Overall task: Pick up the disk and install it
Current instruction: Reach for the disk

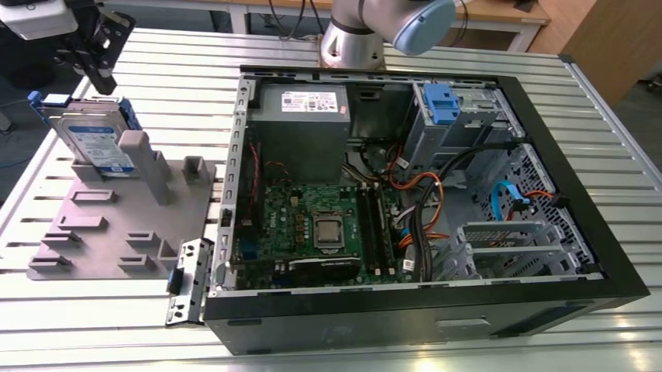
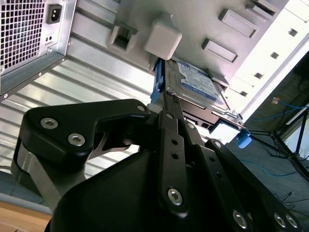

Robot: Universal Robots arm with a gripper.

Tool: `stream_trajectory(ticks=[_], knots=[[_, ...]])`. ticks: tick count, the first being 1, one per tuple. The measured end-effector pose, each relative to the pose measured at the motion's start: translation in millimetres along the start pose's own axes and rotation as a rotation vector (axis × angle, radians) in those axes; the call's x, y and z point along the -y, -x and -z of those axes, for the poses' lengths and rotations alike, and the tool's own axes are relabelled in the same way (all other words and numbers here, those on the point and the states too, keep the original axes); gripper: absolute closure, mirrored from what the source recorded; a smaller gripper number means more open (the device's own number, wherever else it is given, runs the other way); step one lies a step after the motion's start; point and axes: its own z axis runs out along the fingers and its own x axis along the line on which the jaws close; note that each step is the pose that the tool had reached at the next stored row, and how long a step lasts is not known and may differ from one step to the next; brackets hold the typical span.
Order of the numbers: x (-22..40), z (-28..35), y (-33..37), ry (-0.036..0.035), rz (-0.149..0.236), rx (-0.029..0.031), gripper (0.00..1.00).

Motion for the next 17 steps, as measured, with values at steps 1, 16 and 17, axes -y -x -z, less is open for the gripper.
stream_trajectory(ticks=[1,16,17], knots=[[0.1,0.0,-1.1,0.0,0.0,0.0001,0.89],[0.6,-0.2,-7.8,0.0001,0.0,0.0006,0.89],[0.6,-0.1,-8.1,0.0,0.0,0.0004,0.89]])
